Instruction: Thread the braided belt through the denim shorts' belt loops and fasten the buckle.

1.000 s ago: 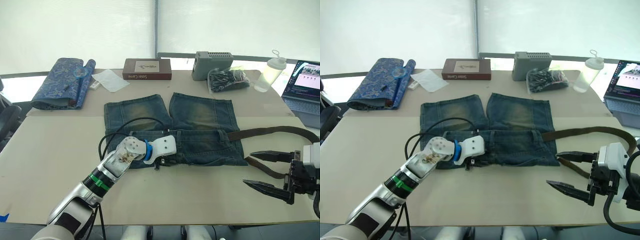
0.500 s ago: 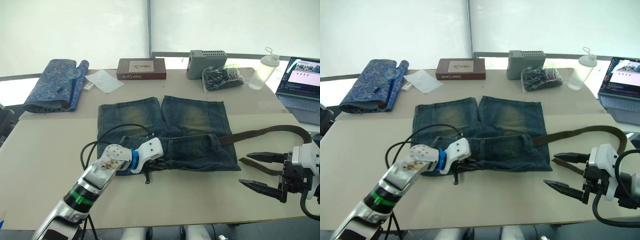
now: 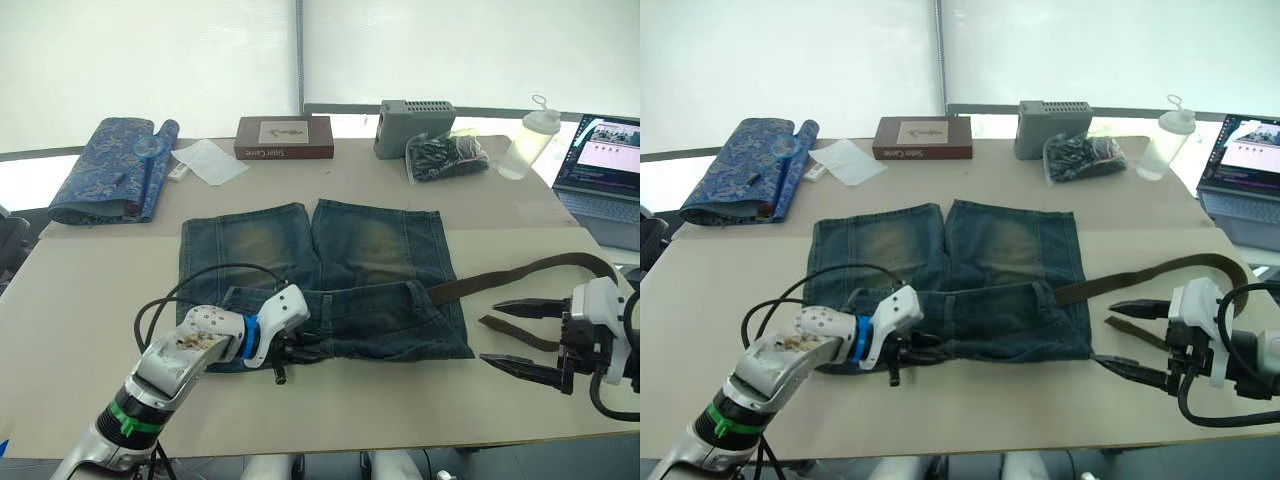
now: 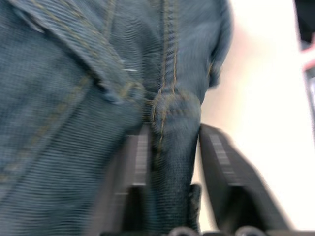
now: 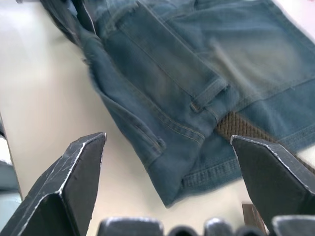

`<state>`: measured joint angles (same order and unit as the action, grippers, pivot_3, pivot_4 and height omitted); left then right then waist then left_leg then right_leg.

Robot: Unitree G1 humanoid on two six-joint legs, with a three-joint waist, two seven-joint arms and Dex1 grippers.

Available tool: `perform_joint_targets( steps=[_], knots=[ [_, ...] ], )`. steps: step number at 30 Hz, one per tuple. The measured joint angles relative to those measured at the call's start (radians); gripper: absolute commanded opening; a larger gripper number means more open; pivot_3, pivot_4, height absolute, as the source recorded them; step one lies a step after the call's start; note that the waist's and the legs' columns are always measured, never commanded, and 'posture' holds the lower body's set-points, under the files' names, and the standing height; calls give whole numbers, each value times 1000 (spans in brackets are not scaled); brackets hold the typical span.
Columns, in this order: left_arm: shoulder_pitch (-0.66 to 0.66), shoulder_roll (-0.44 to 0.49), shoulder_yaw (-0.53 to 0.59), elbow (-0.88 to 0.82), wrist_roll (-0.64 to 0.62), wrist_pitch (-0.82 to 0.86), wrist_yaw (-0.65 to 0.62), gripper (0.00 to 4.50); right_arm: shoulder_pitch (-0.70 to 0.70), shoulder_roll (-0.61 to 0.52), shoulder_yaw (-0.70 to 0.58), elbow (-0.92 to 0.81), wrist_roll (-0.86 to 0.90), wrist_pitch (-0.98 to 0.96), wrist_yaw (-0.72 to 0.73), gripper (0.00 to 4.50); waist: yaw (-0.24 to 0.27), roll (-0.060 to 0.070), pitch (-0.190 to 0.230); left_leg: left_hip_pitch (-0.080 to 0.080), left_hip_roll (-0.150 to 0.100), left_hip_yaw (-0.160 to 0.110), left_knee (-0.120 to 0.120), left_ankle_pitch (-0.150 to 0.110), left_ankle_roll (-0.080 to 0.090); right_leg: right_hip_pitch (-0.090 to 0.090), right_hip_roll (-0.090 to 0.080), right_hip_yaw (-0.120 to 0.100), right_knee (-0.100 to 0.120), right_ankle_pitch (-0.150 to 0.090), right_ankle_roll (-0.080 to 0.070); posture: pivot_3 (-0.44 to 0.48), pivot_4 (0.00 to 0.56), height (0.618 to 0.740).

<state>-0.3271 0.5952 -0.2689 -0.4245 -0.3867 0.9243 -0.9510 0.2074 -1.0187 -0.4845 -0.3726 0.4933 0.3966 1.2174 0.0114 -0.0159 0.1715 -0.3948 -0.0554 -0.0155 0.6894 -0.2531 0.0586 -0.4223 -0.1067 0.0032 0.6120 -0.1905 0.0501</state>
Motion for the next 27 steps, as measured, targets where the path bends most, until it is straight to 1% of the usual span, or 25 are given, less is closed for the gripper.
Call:
perform_joint_targets(
  steps=[2, 3, 4, 6, 7, 9, 11, 14, 18, 20, 23, 25, 27],
  knots=[
    [36, -1, 68, -33, -58, 2, -2, 3693, -13, -32, 19, 17, -24, 18, -5, 4500, 0, -1, 0, -1, 1, 0, 0, 0, 0, -1, 0, -1, 0, 0, 0, 0, 150, 740],
    [54, 1, 111, -54, -96, 3, -5, 4224, -27, -50, 37, 26, -42, 19, -6, 4500, 0, -1, 0, -1, 1, 0, 0, 0, 0, -1, 0, -1, 0, 0, 0, 0, 150, 740],
    [63, 7, 150, -80, -131, 6, -10, 4490, -33, -72, 54, 34, -64, 19, -7, 4500, 1, 0, 0, -1, 1, 0, 0, 0, 0, -1, -1, -1, 0, 0, 0, 0, 150, 740],
    [90, 39, 226, -137, -204, 8, -29, 4490, -56, -145, 119, 48, -149, 18, -37, 4500, 1, 0, 0, -1, 1, 0, 0, 0, 0, -1, -1, -1, 0, 0, -1, 0, 150, 740],
    [103, 55, 271, -163, -249, 15, -39, 4490, -70, -192, 161, 66, -204, 21, -48, 4500, 1, 0, 0, -1, 0, 1, 0, 0, 0, -1, -1, -1, 0, 0, -1, 0, 150, 740],
    [123, 85, 343, -214, -352, 33, -53, 4490, -117, -250, 237, 107, -267, 31, -60, 4500, 0, -1, 1, -2, 0, 0, 1, 0, 0, -2, -1, -2, -1, -1, -2, 0, 150, 740],
    [133, 114, 399, -259, -439, 48, -57, 4490, -173, -256, 286, 153, -286, 50, -60, 4500, 1, -1, 1, -2, 0, 0, 1, 0, 0, -1, -1, -2, -1, -1, -2, 0, 150, 740],
    [129, 152, 456, -315, -564, 62, -39, 4490, -300, -256, 396, 242, -324, 87, -61, 4500, 1, 0, 1, -3, 0, 1, 3, 0, 0, -1, -1, -2, 0, -1, -2, 0, 150, 740],
    [87, 157, 480, -353, -665, 59, 33, 4490, -390, -255, 488, 326, -366, 123, -49, 4500, 3, 0, 1, -4, 0, 0, 4, 0, 0, -1, 0, -2, -1, 0, -2, 0, 150, 740],
    [82, 157, 479, -360, -692, 58, 76, 4490, -403, -255, 514, 362, -388, 124, -47, 4500, 3, 0, 1, -4, 0, 0, 4, 0, 1, -1, 0, -2, -1, 0, -1, 0, 150, 740],
    [108, 156, 474, -367, -694, 37, 126, 4500, -417, -254, 553, 417, -419, 117, -41, 3650, 1, 0, 1, -4, -1, 1, 4, -1, 1, -1, 0, -2, -1, 0, -1, 0, 150, 740],
    [143, 155, 461, -369, -680, 24, 148, 4500, -417, -251, 570, 454, -441, 109, -41, 2918, -1, 0, 1, -4, 0, 1, 3, -1, 1, -1, 0, -1, 0, 0, -1, 0, 150, 740],
    [166, 147, 454, -368, -675, 5, 166, 4500, -420, -241, 583, 481, -453, 95, -42, 2286, -1, 0, 1, -3, 0, 1, 4, -1, 1, -1, 0, -1, 0, 0, -2, 0, 150, 740]
  ],
)
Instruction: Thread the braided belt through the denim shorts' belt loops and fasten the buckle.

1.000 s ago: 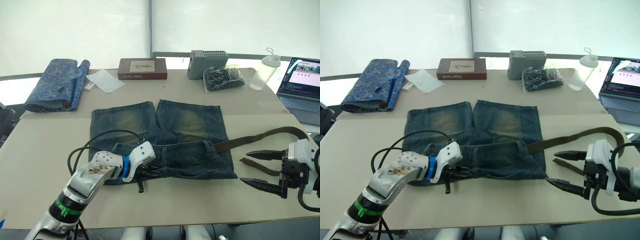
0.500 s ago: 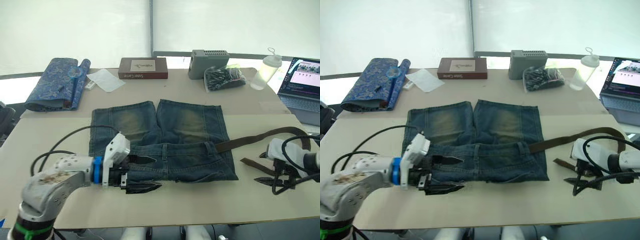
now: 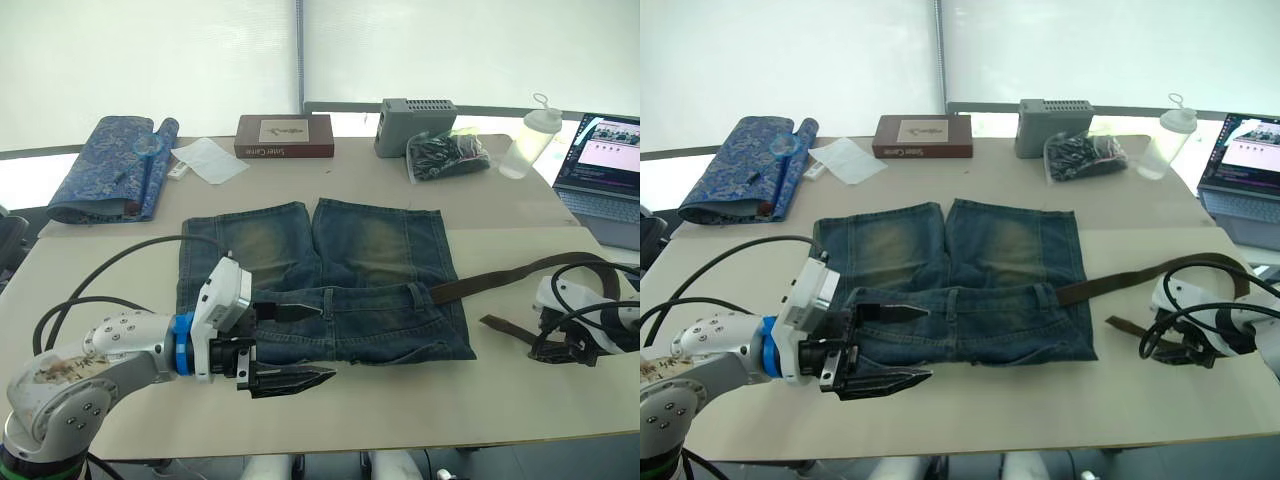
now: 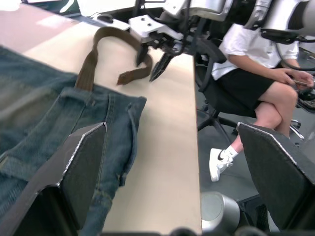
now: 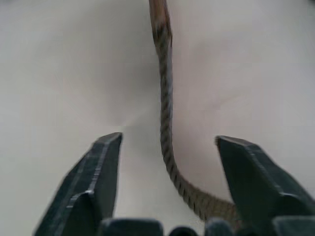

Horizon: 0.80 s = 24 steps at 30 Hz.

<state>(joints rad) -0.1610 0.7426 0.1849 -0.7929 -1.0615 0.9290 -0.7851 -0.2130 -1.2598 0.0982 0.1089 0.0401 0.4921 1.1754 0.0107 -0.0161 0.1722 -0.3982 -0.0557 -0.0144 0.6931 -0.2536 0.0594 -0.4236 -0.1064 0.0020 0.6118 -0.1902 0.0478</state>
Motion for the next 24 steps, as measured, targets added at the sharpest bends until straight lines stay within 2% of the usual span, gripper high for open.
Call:
perform_joint_targets(
  steps=[4, 5, 6, 10, 12, 18, 21, 24],
  knots=[
    [23, -7, -12, 9, 4, -36, 28, 4500, -21, 23, 9, 26, -19, -18, -3, 876, 1, 0, 0, 1, 0, 0, 0, 0, 0, 0, 0, 0, 0, 0, -1, 0, 150, 740],
    [23, -8, -12, 12, 4, -37, 30, 4500, -25, 24, 9, 30, -20, -20, -5, 216, 1, 0, 0, 1, 0, 0, 0, 0, 0, 0, 0, 0, 0, 0, -1, 0, 150, 740],
    [26, -13, -13, 23, 4, -38, 35, 4500, -32, 31, 10, 42, -28, -24, -13, 81, 1, 0, 0, 0, 0, 1, 0, 0, 0, 0, 0, 0, 0, 0, 0, 0, 150, 740],
    [50, -69, -15, 86, -50, -35, 88, 4500, -44, 39, 2, 55, -7, -20, -4, 37, 2, 0, 0, 0, 0, 0, 0, 0, 0, 0, 0, 0, 0, 1, 1, 0, 150, 740],
    [49, -98, -8, 125, -105, -32, 135, 4500, -73, 70, -40, 20, 84, 62, 42, 37, 1, 0, 0, 0, 0, 0, 0, 0, 0, 0, 0, 1, 0, 1, 1, 0, 150, 740],
    [-2, -169, -9, 238, -336, -8, 296, 4500, -366, 156, -115, -193, 416, 410, 133, 37, -5, 2, 0, 1, 1, -1, 0, 0, 0, 0, 2, 2, 0, 2, 1, 0, 150, 740],
    [-51, -190, -14, 305, -452, -5, 393, 4500, -490, 222, -76, -246, 496, 504, 141, 37, 4, 0, 1, 0, 0, -2, 0, 0, 0, -1, 1, 1, -1, 3, 1, 0, 150, 740],
    [-97, -184, -30, 341, -488, 7, 425, 4500, -564, 274, 6, -260, 526, 546, 154, 37, 9, 0, 1, -1, -3, -2, 0, 0, 1, -1, 0, 1, -1, 3, 2, 0, 150, 740]
  ],
)
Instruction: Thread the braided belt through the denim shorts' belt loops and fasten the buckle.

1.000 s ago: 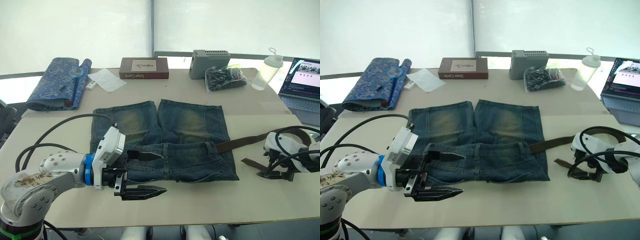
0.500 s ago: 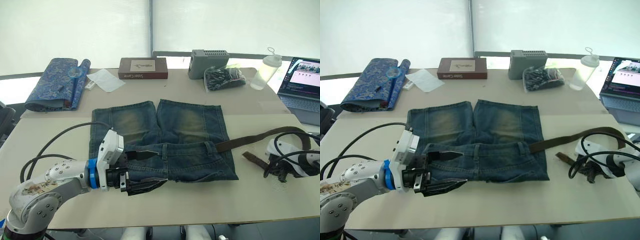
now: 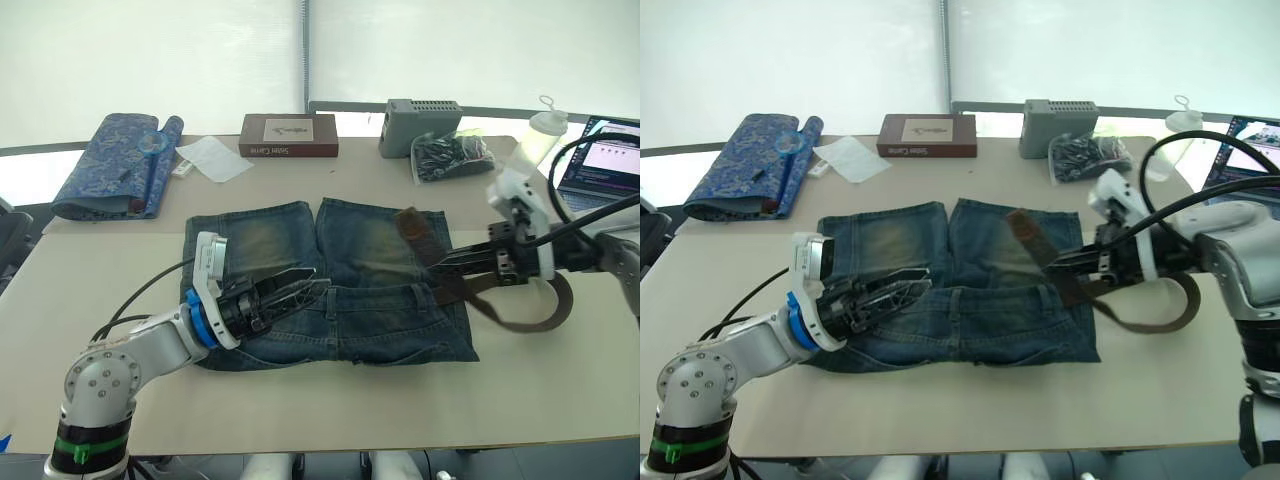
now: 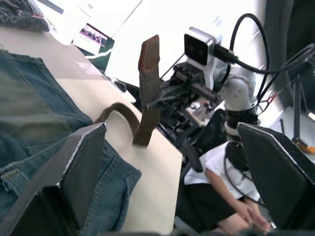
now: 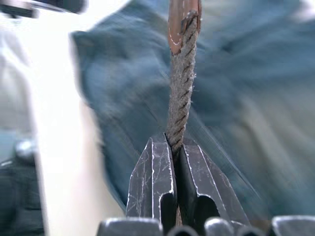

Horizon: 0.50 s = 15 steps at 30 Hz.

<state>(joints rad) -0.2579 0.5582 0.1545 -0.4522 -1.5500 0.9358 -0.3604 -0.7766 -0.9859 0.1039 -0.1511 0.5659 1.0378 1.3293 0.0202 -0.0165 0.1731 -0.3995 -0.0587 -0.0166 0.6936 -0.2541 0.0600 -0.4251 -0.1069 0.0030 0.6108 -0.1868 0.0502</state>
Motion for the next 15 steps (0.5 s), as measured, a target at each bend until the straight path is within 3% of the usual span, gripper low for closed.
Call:
perform_joint_targets(
  steps=[7, 12, 15],
  knots=[
    [-168, 29, -77, 81, 41, 48, -43, 4500, -128, 65, 156, -17, 3, -3, 59, 37, -2, 0, 0, -2, -2, 0, 0, 0, 0, -3, 1, 0, 0, 0, 0, 0, 150, 740],
    [-245, 31, -115, 113, 119, 52, -106, 4500, -134, 72, 204, -27, -7, -30, 87, 37, -7, 0, 0, -3, -3, 0, 0, 0, 0, -4, 0, 0, 0, 1, 0, 0, 150, 740],
    [-269, 30, -135, 117, 165, 56, -140, 3608, -134, 73, 209, -42, -11, -44, 90, 0, -8, 0, 0, -4, -3, 0, 0, 0, 0, -6, 0, 0, 1, 1, 0, 0, 150, 740]
  ],
)
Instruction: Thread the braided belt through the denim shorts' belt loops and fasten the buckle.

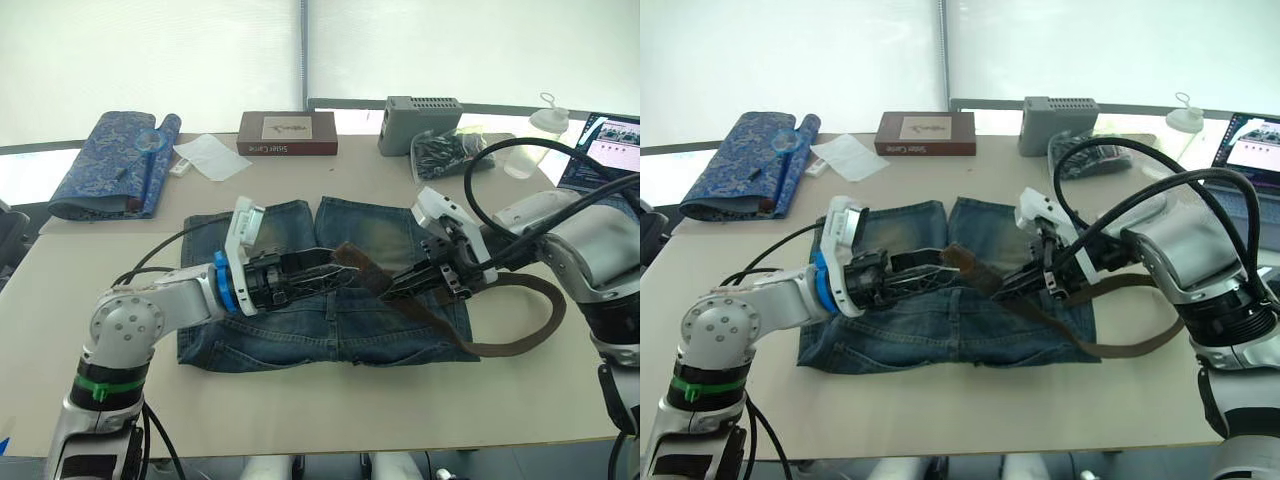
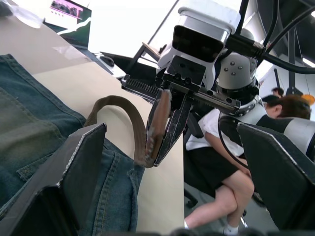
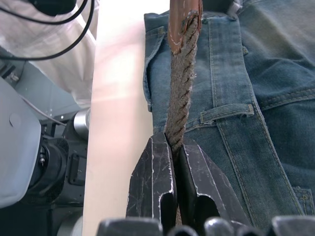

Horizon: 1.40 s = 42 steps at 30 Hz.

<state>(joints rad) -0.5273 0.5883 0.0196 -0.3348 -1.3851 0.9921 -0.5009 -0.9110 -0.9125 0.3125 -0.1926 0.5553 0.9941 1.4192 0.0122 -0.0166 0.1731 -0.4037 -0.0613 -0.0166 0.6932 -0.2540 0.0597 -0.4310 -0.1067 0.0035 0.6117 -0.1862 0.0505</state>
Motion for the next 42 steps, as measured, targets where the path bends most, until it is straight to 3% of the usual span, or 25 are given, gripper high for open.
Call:
perform_joint_targets(
  steps=[7, 8, 11, 15, 19, 21, 24, 26, 29, 33, 39, 42],
  knots=[
    [-10, 0, -3, 0, 50, 17, -66, 184, 0, 0, 0, -26, 1, -1, 4, 0, 0, 0, 0, -3, 0, 1, 0, 0, -1, -5, 0, 2, 2, 0, -1, 0, 150, 740],
    [-10, 0, -2, 0, 55, 17, -68, 32, 0, -1, 0, -33, 0, -1, 6, 0, 0, 0, 0, -3, 0, 1, 0, 0, -1, -5, 0, 2, 2, 0, -1, 0, 150, 740],
    [-10, -4, 0, 0, 67, 17, -74, 32, 4, -2, 0, -40, -5, -16, 7, 0, 0, 0, 0, -3, 0, 1, 0, 0, -1, -5, 0, 2, 2, 1, -1, 0, 150, 740],
    [-9, -46, 8, 2, 64, 17, -52, 0, 35, 46, -28, -35, -33, -117, -48, 1481, 0, 0, 0, -3, 0, 1, 0, 1, -1, -6, 0, 3, 3, 1, 0, 0, 150, 740],
    [26, -113, 43, 46, 15, 16, 27, 0, 113, 10, -163, -39, -16, -110, -121, 2845, 8, 0, 0, -5, 0, 0, 0, 1, -1, -7, -1, 3, 3, 1, 0, 0, 150, 740],
    [42, -150, 66, 71, -17, 14, 88, 0, 217, -28, -344, -58, 75, -28, -174, 2845, 22, 0, 0, -6, 0, -1, 0, 0, 0, -7, -2, 3, 1, 1, 0, 0, 150, 740],
    [42, -253, 102, 127, -82, -10, 214, 0, 304, 125, -680, -174, 284, 28, -362, 2845, 24, -1, 0, -6, 1, 1, -1, 0, -1, -8, -2, 6, 1, 2, 0, 0, 150, 740],
    [29, -315, 112, 155, -124, -33, 287, 0, 343, 155, -740, -267, 379, 53, -452, 2845, 25, -1, 0, -6, 2, 0, 0, 0, -1, -8, -1, 7, 2, 3, 0, 0, 150, 740],
    [6, -365, 140, 192, -191, -63, 384, 0, 413, 204, -738, -410, 455, 80, -603, 2845, 21, -1, -1, -4, 4, 1, 0, 1, -3, -7, -1, 7, 2, 4, -2, 0, 150, 740],
    [-17, -413, 158, 223, -301, -81, 484, 0, 555, 371, -594, -502, 496, 94, -835, 2845, 16, -2, -1, -2, 4, 1, 0, 3, -4, -6, 3, 7, 4, 5, -4, 0, 150, 740],
    [-17, -402, 158, 241, -426, -76, 560, 0, 604, 512, -510, -426, 435, 75, -1054, 2845, 10, -2, -1, -2, 1, 2, 0, 4, -2, -6, 5, 7, 3, 7, -2, 0, 150, 740],
    [-16, -385, 149, 242, -482, -70, 587, 0, 599, 673, -517, -377, 484, 25, -1143, 2845, 2, -2, -1, -2, 2, 2, -1, 5, -3, -6, 7, 8, 3, 7, -2, 0, 150, 740]
  ],
)
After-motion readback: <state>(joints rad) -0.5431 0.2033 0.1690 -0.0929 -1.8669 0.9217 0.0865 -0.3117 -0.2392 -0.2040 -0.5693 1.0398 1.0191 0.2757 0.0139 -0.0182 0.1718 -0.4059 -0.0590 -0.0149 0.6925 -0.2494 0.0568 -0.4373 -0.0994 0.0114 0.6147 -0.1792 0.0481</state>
